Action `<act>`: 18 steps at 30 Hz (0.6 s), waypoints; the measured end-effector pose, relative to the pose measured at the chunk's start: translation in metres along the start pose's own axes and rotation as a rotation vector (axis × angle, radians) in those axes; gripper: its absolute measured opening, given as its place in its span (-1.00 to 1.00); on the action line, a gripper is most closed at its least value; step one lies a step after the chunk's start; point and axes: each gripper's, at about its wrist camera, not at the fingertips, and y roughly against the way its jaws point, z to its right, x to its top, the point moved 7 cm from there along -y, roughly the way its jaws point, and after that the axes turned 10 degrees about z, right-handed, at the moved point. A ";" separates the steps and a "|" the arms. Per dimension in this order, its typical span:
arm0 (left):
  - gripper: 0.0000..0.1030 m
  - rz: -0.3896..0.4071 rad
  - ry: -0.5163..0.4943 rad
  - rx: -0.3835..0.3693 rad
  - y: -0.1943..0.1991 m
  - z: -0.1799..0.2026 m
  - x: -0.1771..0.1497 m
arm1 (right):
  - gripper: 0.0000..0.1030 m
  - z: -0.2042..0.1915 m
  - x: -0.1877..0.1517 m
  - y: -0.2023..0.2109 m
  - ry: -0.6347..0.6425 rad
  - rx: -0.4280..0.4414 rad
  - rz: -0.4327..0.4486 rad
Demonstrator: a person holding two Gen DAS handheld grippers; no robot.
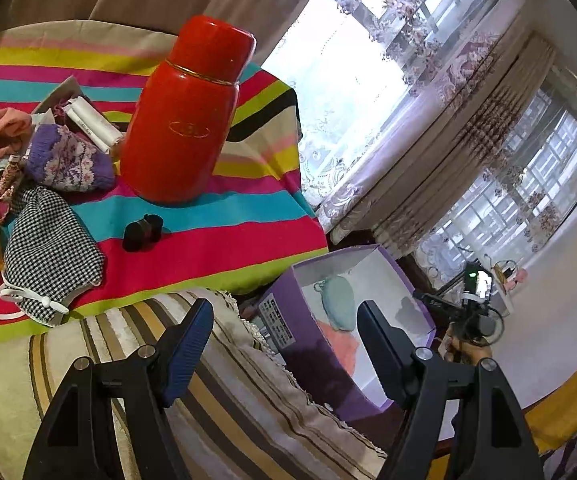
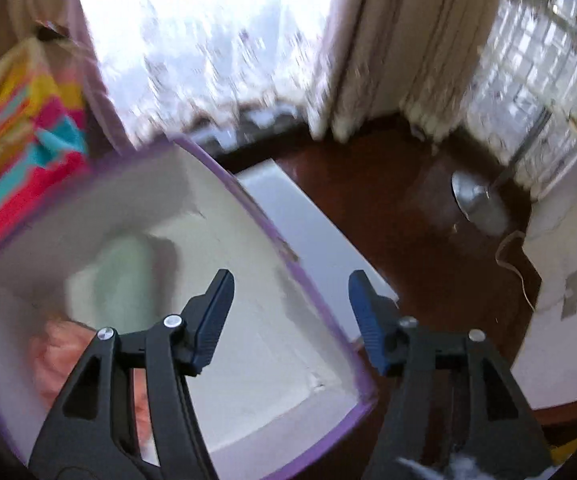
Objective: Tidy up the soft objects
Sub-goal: 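Move both open tools back toward the pile of soft items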
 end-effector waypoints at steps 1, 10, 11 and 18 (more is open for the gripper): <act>0.46 0.008 0.009 -0.003 0.003 -0.001 0.002 | 0.29 -0.013 0.009 0.017 0.005 0.032 0.041; 0.46 0.131 0.023 0.100 0.053 -0.042 0.026 | 0.45 -0.179 0.037 0.110 0.143 0.341 0.169; 0.46 0.142 0.030 0.123 0.061 -0.051 0.028 | 0.45 -0.201 0.037 0.117 0.151 0.391 0.171; 0.46 0.195 0.148 0.293 0.110 -0.138 0.033 | 0.48 -0.315 0.016 0.141 0.234 0.581 0.121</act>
